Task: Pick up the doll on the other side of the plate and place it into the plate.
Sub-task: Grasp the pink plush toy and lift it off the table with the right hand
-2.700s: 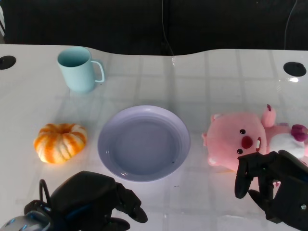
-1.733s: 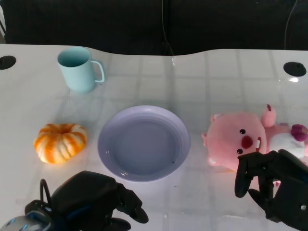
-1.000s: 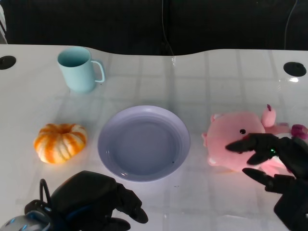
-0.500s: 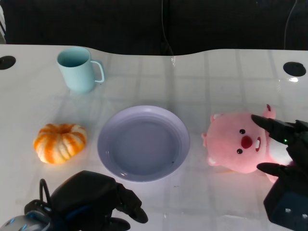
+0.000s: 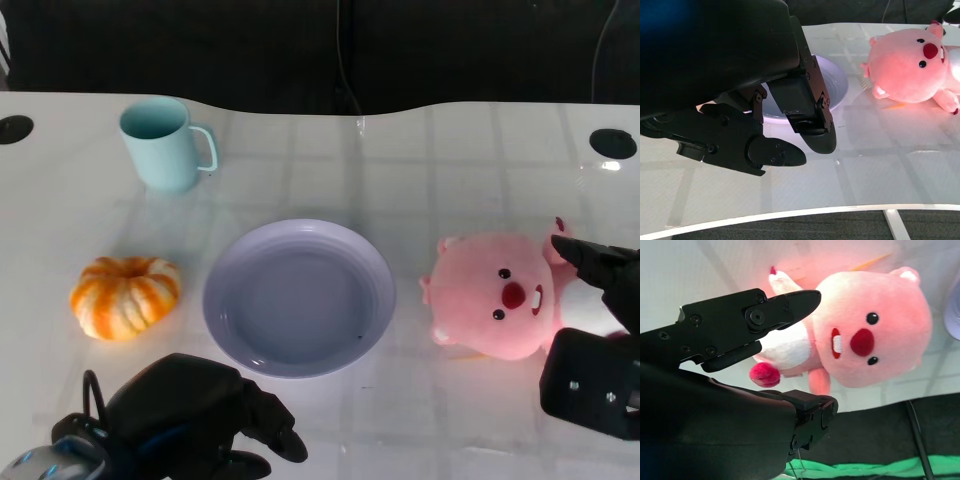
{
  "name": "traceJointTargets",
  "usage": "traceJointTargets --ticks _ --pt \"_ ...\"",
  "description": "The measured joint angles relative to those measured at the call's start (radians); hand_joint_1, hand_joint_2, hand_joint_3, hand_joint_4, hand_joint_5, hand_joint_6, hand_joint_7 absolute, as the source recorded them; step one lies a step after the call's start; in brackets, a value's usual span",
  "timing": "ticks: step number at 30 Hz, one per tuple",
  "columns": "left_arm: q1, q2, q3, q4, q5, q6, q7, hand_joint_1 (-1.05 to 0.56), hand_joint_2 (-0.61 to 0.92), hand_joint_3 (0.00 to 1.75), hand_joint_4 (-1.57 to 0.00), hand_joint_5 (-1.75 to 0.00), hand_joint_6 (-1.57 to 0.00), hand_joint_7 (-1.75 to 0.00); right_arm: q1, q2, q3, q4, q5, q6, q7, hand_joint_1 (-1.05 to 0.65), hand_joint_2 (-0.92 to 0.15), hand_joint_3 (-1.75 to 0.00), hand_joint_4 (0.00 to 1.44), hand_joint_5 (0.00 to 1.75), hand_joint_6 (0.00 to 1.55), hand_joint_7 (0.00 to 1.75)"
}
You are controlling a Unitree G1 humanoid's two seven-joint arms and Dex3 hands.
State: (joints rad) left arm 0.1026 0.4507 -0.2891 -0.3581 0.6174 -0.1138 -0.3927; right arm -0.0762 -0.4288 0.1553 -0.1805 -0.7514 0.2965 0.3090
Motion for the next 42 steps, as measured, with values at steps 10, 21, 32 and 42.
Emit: traceJointTargets --ticks 10,21,32,42 --pt "0.002 -0.002 -0.004 -0.006 0.001 0.018 0.000 -0.23 0.92 0.26 -0.76 -1.24 -1.10 -0.01 -0.115 -0.004 0.060 0.220 -0.001 0.005 0.003 -0.57 -0.92 -0.07 0.05 0.17 0.20 0.03" --pt "0.017 0.002 -0.003 -0.015 0.000 0.018 0.000 -0.23 0.92 0.25 -0.77 -1.23 -1.11 -0.01 -0.287 0.006 0.122 0.492 0.024 -0.009 -0.022 -0.61 -0.92 -0.11 0.10 0.15 0.26 0.04" --pt "0.032 -0.003 -0.006 -0.041 0.008 0.034 0.000 -0.23 0.92 0.24 -0.76 -1.27 -1.11 -0.01 -0.481 0.068 0.178 0.842 0.042 -0.058 -0.147 -0.53 -0.92 -0.10 0.44 0.12 0.54 0.04" --pt "0.033 -0.003 -0.015 -0.047 0.009 0.036 0.000 -0.23 0.92 0.24 -0.77 -1.27 -1.11 -0.01 -0.518 0.105 0.183 1.060 0.089 -0.257 -0.522 -0.25 -0.91 -0.18 0.87 0.97 1.25 0.09"
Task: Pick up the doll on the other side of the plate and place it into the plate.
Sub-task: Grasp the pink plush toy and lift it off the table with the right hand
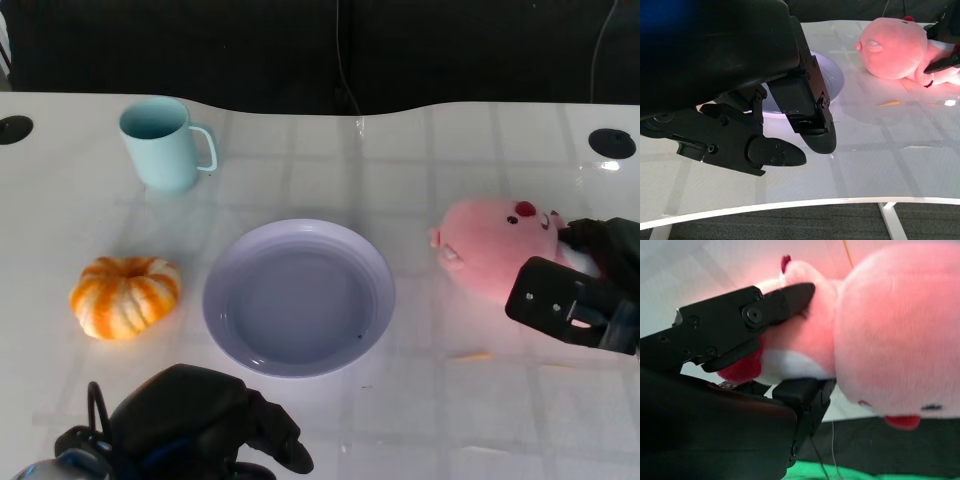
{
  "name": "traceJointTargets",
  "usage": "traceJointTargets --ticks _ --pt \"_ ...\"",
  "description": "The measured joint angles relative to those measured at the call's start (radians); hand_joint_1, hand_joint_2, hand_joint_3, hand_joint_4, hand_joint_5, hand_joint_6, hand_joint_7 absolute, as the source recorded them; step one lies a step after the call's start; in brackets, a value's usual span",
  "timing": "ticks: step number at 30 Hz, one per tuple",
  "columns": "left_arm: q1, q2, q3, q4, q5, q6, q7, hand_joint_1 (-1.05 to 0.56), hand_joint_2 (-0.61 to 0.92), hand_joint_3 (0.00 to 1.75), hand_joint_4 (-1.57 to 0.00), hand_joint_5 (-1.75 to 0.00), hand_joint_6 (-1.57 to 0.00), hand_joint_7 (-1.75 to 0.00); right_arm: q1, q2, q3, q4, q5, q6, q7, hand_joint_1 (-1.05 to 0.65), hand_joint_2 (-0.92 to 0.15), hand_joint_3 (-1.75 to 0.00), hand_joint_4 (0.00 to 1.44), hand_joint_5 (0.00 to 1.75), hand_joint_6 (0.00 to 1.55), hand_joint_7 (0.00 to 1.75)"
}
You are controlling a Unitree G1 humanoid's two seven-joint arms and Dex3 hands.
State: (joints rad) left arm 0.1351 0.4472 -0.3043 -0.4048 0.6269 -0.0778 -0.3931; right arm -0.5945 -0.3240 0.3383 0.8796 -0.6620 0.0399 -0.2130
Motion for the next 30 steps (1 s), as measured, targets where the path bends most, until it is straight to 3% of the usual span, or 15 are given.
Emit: traceJointTargets --ticks 2,5,8,9,10,11,13,14,17,21,25,30 --pt "-0.001 0.000 0.000 0.000 0.000 0.003 0.000 -0.23 0.92 0.24 -0.76 -1.27 -1.11 -0.01 -0.002 -0.003 0.011 0.009 -0.001 -0.020 -0.021 -0.29 -0.92 -0.18 0.80 1.12 1.23 0.12" --pt "-0.002 0.000 0.000 0.000 0.000 0.006 0.000 -0.23 0.92 0.26 -0.75 -1.32 -1.11 -0.01 -0.003 -0.008 0.024 0.009 0.000 -0.029 -0.028 -0.30 -0.92 -0.17 0.82 1.04 1.19 0.10" --pt "-0.002 0.000 0.000 0.000 0.000 0.006 0.000 -0.23 0.92 0.25 -0.74 -1.31 -1.11 -0.01 -0.005 -0.011 0.028 0.007 0.004 -0.033 -0.028 -0.28 -0.91 -0.16 0.79 1.31 1.24 0.17" --pt "-0.002 0.000 0.000 0.000 0.000 0.006 0.000 -0.23 0.92 0.25 -0.75 -1.28 -1.11 -0.01 -0.005 -0.012 0.028 0.004 0.004 -0.034 -0.028 -0.28 -0.90 -0.18 0.78 1.36 1.19 0.31" --pt "-0.002 0.001 0.000 -0.001 0.000 0.006 0.000 -0.23 0.92 0.25 -0.75 -1.27 -1.11 -0.01 -0.006 -0.013 0.029 0.001 0.004 -0.035 -0.028 -0.28 -0.88 -0.24 0.76 1.47 1.06 0.65" --pt "-0.002 0.001 0.000 -0.001 0.000 0.006 0.000 -0.23 0.92 0.25 -0.76 -1.26 -1.11 -0.01 -0.006 -0.013 0.028 -0.002 0.007 -0.036 -0.029 -0.27 -0.78 -0.45 0.76 1.60 0.93 0.97" --pt "-0.002 0.002 0.000 -0.001 0.000 0.005 0.000 -0.23 0.92 0.24 -0.77 -1.27 -1.11 -0.01 -0.007 -0.013 0.022 -0.016 0.019 -0.039 -0.031 -0.26 -0.61 -0.77 0.77 1.64 0.87 1.08" --pt "-0.002 0.002 0.000 -0.001 0.000 0.005 0.000 -0.23 0.92 0.24 -0.78 -1.27 -1.11 -0.01 -0.007 -0.012 0.016 -0.025 0.032 -0.040 -0.029 -0.25 -0.54 -0.96 0.79 1.70 0.83 1.28" --pt "-0.002 0.002 0.000 -0.001 0.000 0.004 0.000 -0.23 0.92 0.23 -0.78 -1.29 -1.11 -0.01 -0.007 -0.007 -0.012 -0.062 0.068 -0.034 -0.012 -0.27 -0.44 -1.19 0.86 1.74 0.72 1.66" --pt "-0.002 0.003 0.000 -0.002 -0.001 0.003 0.000 -0.22 0.92 0.23 -0.78 -1.29 -1.12 -0.01 -0.006 -0.004 -0.027 -0.138 0.093 -0.023 0.017 -0.25 -0.35 -1.36 0.90 1.75 0.74 1.74" --pt "0.002 0.005 0.002 -0.005 -0.001 -0.003 0.000 -0.23 0.92 0.23 -0.78 -1.30 -1.12 -0.02 0.001 0.012 -0.091 -0.278 0.172 -0.003 0.075 -0.21 -0.27 -1.49 0.92 1.75 0.76 1.75" --pt "0.005 0.005 0.001 -0.045 0.002 0.023 -0.021 -0.23 0.92 0.24 -0.78 -1.24 -1.12 -0.02 0.038 0.074 -0.130 -0.487 0.273 0.046 0.163 -0.16 -0.30 -1.40 0.93 1.75 0.75 1.75"
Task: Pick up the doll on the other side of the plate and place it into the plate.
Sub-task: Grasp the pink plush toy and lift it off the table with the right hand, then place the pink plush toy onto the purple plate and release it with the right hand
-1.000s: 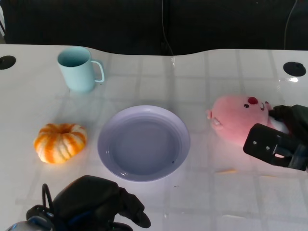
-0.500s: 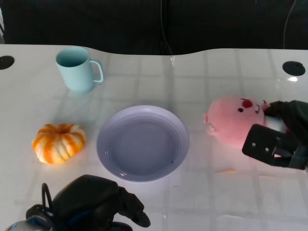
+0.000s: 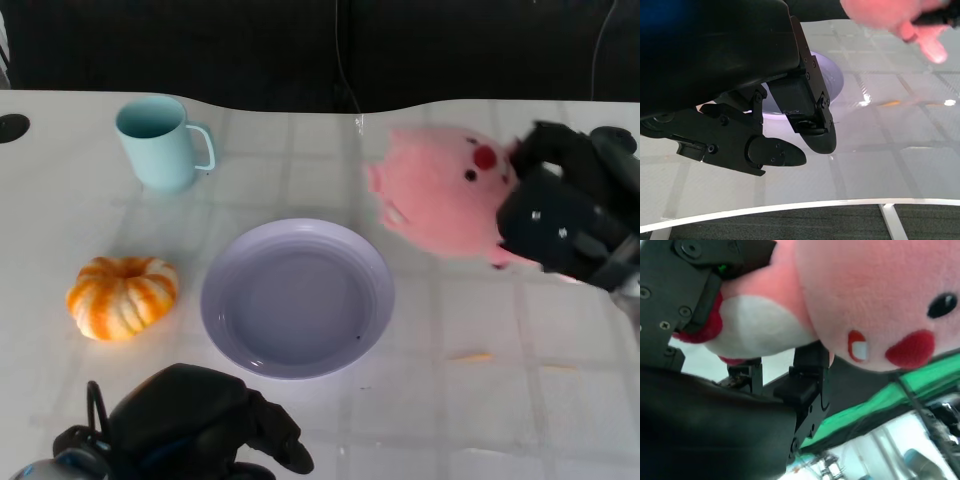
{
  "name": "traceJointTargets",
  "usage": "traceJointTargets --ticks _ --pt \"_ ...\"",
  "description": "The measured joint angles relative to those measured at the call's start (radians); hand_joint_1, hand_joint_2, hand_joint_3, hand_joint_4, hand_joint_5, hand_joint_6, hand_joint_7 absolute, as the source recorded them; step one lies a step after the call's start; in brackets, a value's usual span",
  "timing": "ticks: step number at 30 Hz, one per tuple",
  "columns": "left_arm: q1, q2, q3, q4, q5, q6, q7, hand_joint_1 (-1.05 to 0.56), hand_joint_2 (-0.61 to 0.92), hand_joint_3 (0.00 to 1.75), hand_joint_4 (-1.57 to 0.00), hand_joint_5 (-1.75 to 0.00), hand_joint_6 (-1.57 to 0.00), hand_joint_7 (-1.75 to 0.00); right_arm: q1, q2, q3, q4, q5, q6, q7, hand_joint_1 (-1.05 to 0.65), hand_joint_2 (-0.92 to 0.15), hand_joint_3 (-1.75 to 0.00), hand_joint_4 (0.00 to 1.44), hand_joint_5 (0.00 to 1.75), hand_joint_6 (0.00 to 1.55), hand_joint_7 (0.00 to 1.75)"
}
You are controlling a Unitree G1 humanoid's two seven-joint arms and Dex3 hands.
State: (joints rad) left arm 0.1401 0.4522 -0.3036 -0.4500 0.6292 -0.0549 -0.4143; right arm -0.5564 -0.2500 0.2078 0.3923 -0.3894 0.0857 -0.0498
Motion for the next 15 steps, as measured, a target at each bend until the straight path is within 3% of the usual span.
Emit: traceJointTargets --ticks 7,15 --pt "0.009 -0.006 -0.007 -0.007 0.000 0.002 -0.001 -0.24 0.92 0.24 -0.78 -1.25 -1.12 -0.02 0.021 0.099 0.003 -0.149 0.039 0.047 0.053 -0.13 -0.34 -1.34 0.92 1.75 0.74 1.75" --pt "0.014 -0.013 -0.011 -0.021 0.007 0.022 -0.003 -0.23 0.92 0.22 -0.77 -1.28 -1.12 -0.02 0.006 0.199 0.047 -0.169 0.039 0.068 0.066 -0.14 -0.38 -1.33 0.95 1.75 0.75 1.75"
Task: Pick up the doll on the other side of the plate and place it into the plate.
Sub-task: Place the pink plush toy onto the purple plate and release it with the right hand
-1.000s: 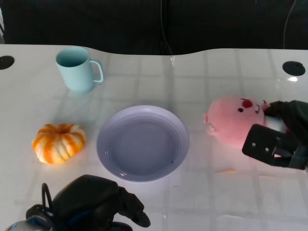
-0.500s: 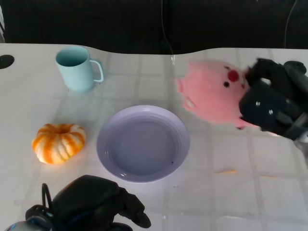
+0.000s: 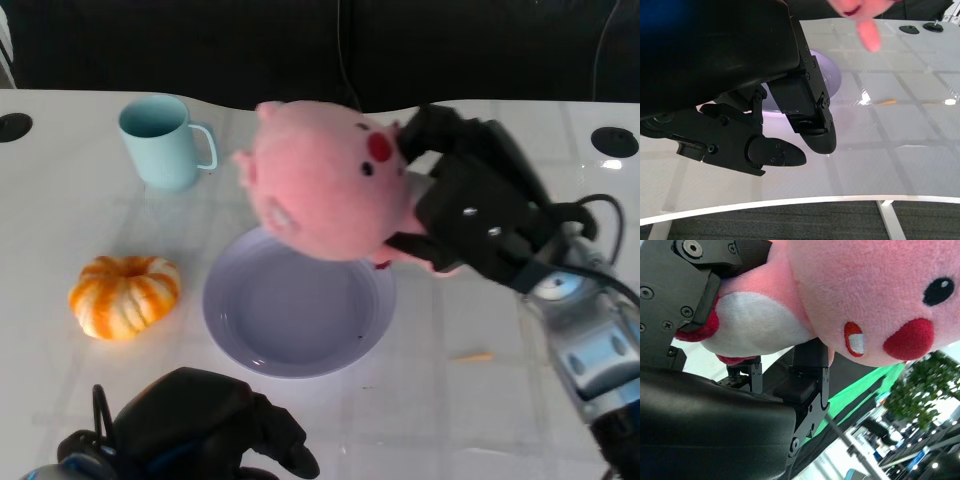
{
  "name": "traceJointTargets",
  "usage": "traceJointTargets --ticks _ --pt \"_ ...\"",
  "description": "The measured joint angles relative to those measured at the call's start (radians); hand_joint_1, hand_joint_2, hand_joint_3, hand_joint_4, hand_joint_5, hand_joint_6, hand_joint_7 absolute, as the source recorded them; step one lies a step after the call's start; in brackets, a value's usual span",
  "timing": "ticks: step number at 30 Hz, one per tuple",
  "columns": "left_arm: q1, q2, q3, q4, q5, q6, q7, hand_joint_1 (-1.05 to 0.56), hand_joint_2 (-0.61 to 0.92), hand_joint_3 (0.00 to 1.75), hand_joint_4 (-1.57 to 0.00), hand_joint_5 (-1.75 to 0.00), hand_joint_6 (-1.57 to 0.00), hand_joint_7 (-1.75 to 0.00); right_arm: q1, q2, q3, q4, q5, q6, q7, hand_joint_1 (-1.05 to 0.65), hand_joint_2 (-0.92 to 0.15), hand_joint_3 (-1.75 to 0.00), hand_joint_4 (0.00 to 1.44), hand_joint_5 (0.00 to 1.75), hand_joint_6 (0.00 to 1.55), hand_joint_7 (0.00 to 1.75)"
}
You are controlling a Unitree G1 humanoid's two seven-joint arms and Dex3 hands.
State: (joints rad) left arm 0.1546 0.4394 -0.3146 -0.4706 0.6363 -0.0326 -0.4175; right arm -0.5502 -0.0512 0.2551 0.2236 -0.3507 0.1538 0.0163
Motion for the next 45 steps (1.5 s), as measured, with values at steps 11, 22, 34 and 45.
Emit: traceJointTargets --ticks 11,22,34,45 --pt "0.001 -0.014 -0.013 -0.016 0.022 0.019 -0.001 -0.24 0.92 0.22 -0.77 -1.26 -1.12 -0.02 -0.029 0.085 0.068 0.118 -0.030 -0.015 -0.005 -0.11 -0.36 -1.30 0.90 1.75 0.76 1.57" --pt "-0.001 -0.020 -0.023 -0.016 0.035 0.021 -0.001 -0.23 0.92 0.21 -0.79 -1.20 -1.13 -0.02 -0.036 0.048 0.131 0.147 -0.110 0.031 0.069 -0.31 -0.92 -0.07 0.62 0.49 0.70 0.08" --pt "-0.002 -0.020 -0.024 -0.016 0.036 0.021 -0.001 -0.24 0.92 0.22 -0.81 -1.19 -1.12 -0.02 -0.010 -0.004 0.144 0.064 -0.107 0.035 0.127 -0.39 -0.92 -0.14 0.61 0.48 0.70 0.05" --pt "-0.016 -0.023 -0.035 -0.014 0.037 0.026 -0.002 -0.24 0.92 0.22 -0.81 -1.17 -1.12 -0.02 0.069 -0.081 0.064 -0.166 -0.020 0.009 0.231 -0.47 -0.92 -0.20 0.51 0.61 0.65 0.01"
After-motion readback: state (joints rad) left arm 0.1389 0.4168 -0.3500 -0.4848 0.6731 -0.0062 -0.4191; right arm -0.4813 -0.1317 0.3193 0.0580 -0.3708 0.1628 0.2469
